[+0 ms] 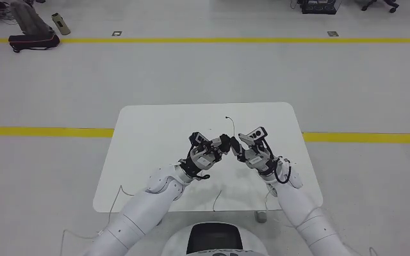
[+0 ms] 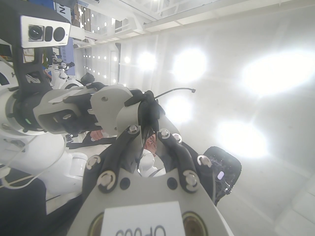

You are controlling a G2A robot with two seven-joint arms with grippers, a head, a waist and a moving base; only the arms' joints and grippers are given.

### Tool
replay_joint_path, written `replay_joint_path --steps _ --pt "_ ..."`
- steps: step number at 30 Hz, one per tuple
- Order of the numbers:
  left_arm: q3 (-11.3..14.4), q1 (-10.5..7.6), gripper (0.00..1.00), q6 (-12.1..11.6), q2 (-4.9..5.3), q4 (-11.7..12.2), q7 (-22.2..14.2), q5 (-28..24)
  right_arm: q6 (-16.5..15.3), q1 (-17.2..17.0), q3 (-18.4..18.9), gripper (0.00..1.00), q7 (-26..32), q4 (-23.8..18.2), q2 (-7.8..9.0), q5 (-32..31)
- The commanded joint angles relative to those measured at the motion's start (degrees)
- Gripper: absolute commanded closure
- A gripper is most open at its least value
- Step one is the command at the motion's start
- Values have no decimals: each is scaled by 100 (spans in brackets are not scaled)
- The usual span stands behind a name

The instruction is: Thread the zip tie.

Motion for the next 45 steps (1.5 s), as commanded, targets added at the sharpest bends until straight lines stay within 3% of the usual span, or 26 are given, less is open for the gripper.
replay_joint_path --steps 1,39,45 --pt "0 0 100 0 0 0 0 0 -8 8 -1 82 -2 10 -6 -3" --pt "0 0 100 0 0 0 0 0 -50 14 90 87 99 56 -74 -81" --pt "0 0 100 0 0 0 0 0 -56 6 103 93 91 51 -82 -113"
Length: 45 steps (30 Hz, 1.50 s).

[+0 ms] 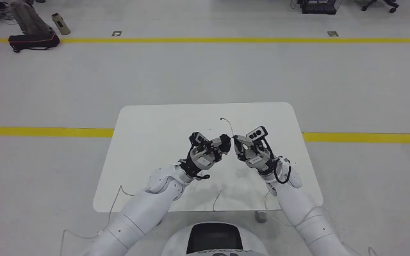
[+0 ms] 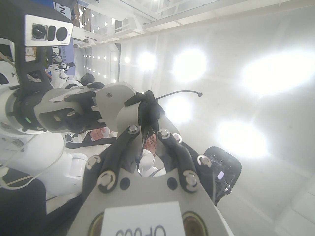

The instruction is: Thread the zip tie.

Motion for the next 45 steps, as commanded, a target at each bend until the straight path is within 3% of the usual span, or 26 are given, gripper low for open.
replay_joint_path --steps 1,2,45 --pt "0 0 100 0 0 0 0 0 -3 -4 5 96 -5 -3 -2 -8" --pt "0 0 100 0 0 0 0 0 -2 -6 7 100 -7 -5 -3 -12" --pt "0 0 100 0 0 0 0 0 36 -191 420 100 -80 -60 39 -141"
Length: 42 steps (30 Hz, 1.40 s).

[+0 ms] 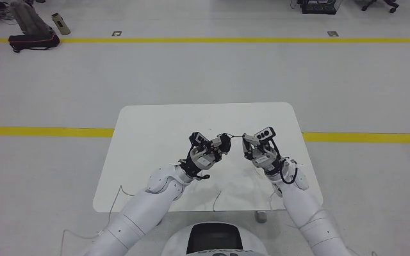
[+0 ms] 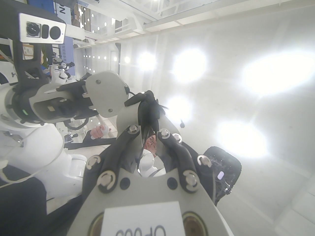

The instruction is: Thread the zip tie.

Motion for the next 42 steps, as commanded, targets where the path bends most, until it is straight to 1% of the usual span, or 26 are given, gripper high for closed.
replay_joint_path --steps 1,25,42 --pt "0 0 100 0 0 0 0 0 -6 -6 17 100 -7 -3 1 0" --pt "0 0 100 0 0 0 0 0 -40 -92 241 100 -31 10 24 16" --pt "0 0 100 0 0 0 0 0 -78 -82 354 100 -25 129 26 40"
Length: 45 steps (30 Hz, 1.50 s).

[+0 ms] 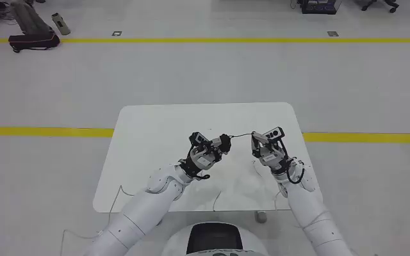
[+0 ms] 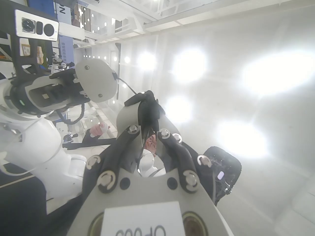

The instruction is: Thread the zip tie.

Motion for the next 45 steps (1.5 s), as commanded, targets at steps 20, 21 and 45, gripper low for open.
replay_joint_path --steps 20,21,45 --pt "0 0 100 0 0 0 0 0 2 37 96 100 -9 141 1 -32" --pt "0 0 100 0 0 0 0 0 14 36 93 100 -13 150 1 -47" --pt "0 0 100 0 0 0 0 0 343 -1 -3 100 178 218 172 -1656"
